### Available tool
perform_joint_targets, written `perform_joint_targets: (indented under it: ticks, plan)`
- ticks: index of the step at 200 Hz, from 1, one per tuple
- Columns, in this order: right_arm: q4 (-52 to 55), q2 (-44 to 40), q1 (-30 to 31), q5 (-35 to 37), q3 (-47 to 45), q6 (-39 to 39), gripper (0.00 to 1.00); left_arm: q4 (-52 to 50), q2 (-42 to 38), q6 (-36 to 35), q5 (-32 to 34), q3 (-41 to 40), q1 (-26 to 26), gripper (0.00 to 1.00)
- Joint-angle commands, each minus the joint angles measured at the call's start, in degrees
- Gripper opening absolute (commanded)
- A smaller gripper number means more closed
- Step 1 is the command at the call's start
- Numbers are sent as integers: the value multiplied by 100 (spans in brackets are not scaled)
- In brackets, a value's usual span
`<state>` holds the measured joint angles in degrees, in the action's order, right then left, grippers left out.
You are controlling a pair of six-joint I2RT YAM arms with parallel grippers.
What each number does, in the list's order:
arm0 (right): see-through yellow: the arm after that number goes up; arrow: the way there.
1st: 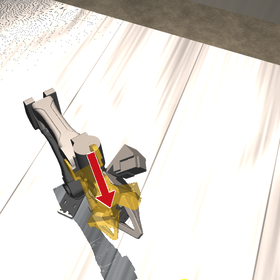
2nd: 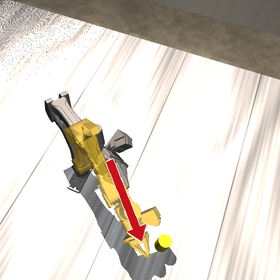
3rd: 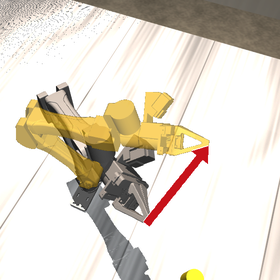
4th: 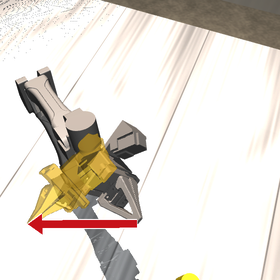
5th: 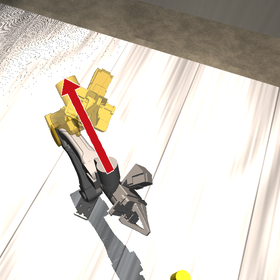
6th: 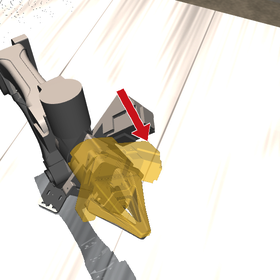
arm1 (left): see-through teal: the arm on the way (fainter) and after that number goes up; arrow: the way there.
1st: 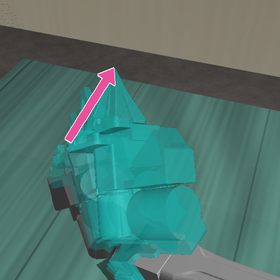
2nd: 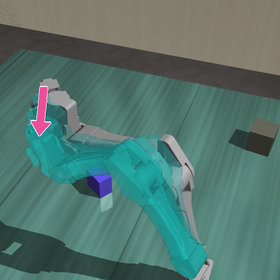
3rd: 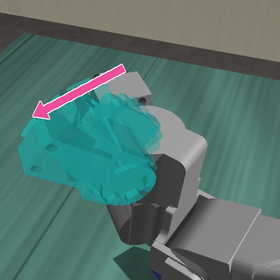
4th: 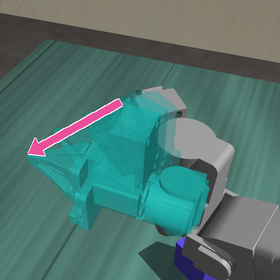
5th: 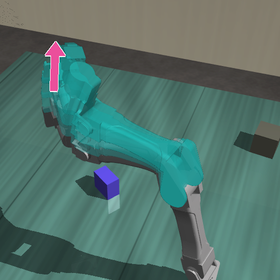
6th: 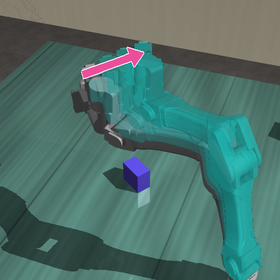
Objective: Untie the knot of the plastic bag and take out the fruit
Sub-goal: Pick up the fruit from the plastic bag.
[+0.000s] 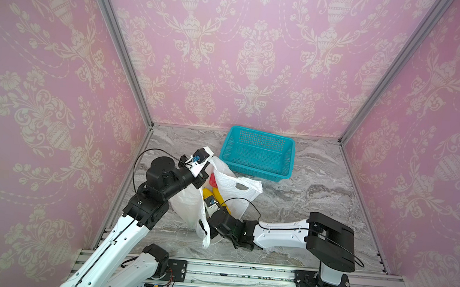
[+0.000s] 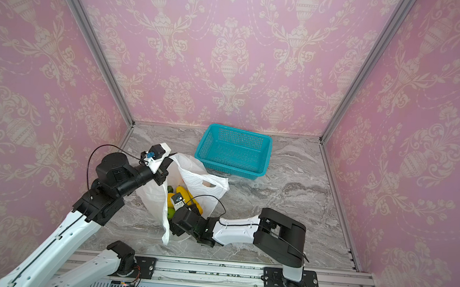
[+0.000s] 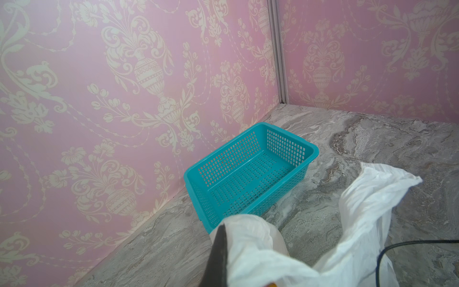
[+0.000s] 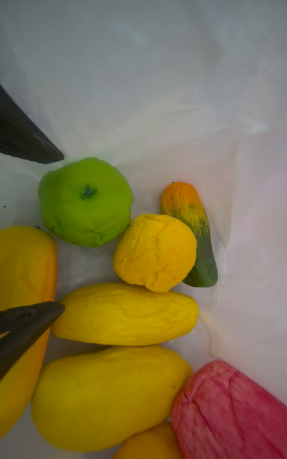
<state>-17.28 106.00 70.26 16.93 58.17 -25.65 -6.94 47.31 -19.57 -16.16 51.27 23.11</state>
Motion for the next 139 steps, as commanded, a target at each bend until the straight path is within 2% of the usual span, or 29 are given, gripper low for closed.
perform_joint_targets:
  ticks: [1,31,63,104,139]
  plan:
    - [-80,112,-211,-220,-100,-186,88,128,-90,-7,87,-33,26,0]
    - [273,406,-223,-347,316,-81,86,124,-97,-3,78,-29,25,0]
    - [444,719,-158,-829,718,130,85,123,-103,-11,90,-38,26,0]
    - [458,624,102,-835,806,536,94,128,-99,-5,69,-29,18,0]
    - [767,830,133,-789,1200,590,96,124,-120,-3,69,-29,18,0]
